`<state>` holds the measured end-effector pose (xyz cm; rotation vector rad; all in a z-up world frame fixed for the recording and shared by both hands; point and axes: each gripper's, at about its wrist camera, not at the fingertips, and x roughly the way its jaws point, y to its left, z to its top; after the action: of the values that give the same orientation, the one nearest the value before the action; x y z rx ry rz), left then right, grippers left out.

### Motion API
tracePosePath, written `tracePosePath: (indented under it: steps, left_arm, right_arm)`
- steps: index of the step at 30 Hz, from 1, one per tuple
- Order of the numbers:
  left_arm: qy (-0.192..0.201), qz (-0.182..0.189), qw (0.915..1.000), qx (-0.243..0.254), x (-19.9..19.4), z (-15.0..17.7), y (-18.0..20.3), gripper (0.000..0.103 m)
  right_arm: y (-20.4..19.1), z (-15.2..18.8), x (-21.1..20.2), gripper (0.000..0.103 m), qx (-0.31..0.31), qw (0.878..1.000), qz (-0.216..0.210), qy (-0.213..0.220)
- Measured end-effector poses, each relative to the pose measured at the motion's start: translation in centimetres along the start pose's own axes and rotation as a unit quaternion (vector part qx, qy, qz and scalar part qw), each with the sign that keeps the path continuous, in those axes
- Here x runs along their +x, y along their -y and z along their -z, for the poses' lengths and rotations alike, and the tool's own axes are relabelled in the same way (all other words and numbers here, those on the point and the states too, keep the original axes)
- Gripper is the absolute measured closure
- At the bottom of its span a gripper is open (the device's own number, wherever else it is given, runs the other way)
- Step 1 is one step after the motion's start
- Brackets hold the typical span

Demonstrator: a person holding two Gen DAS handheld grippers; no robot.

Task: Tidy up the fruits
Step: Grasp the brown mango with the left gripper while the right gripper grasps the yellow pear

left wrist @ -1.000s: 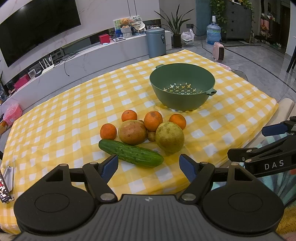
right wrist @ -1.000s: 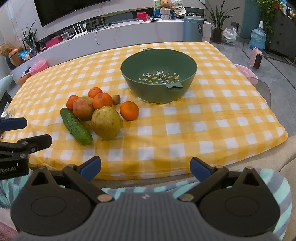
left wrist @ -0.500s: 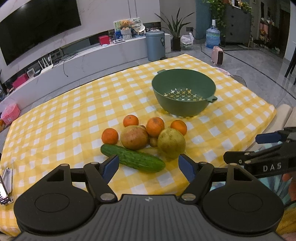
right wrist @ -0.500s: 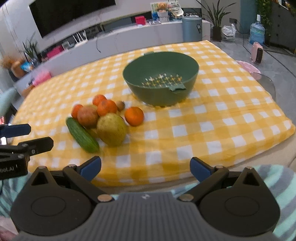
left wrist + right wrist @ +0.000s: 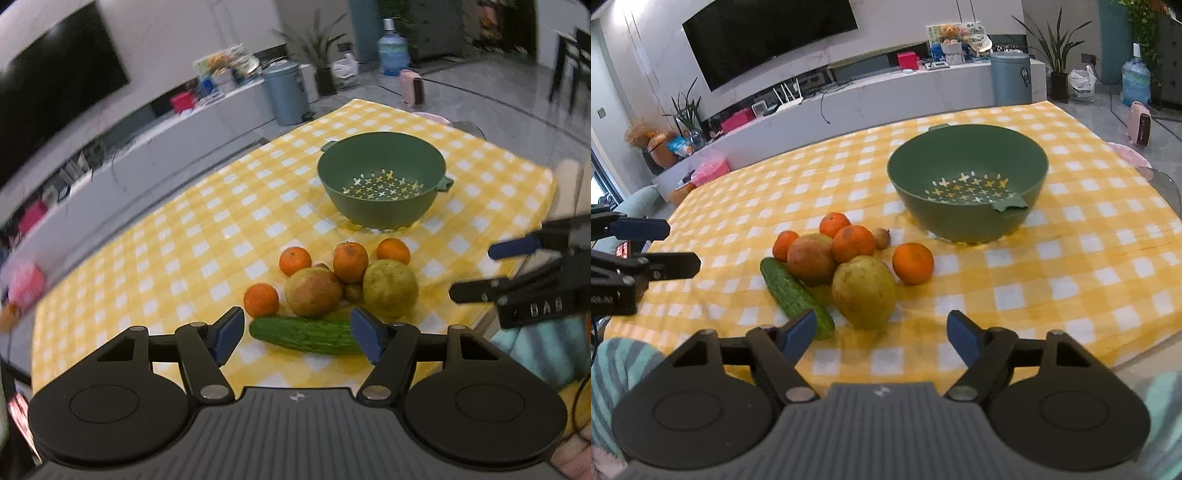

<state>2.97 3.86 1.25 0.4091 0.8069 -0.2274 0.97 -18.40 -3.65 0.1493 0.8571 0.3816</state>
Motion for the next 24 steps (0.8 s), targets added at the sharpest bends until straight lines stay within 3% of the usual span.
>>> tracePosePath:
  steps: [5,8,11,19,24]
  left_arm:
    - [0.019,0.023,0.9988,0.039,1.8,0.6,0.0,0.025]
    - [0.009,0.047,0.9976,0.050,3.4,0.7,-0.3,0.025]
    - [-0.002,0.080,0.9956,0.049,5.2,0.6,-1.1,0.025]
    - [-0.009,0.110,0.9923,0.056,9.2,-0.3,-2.6,0.014]
    - [-0.024,0.138,0.9888,0.053,11.9,-0.3,-3.0,0.014]
  right_arm:
    - [-0.6,-0.4,1.9,0.028,-0.003,1.000,-0.013,0.005]
    - [-1.4,-0.5,3.1,0.039,-0.033,0.999,-0.021,0.012]
    - [-2.0,-0.2,3.7,0.041,-0.063,0.997,-0.009,0.039]
    - [-1.9,-0.6,6.4,0.041,-0.065,0.998,-0.002,0.006]
    - [-1.4,-0.8,7.8,0.034,-0.041,0.999,-0.003,-0.021]
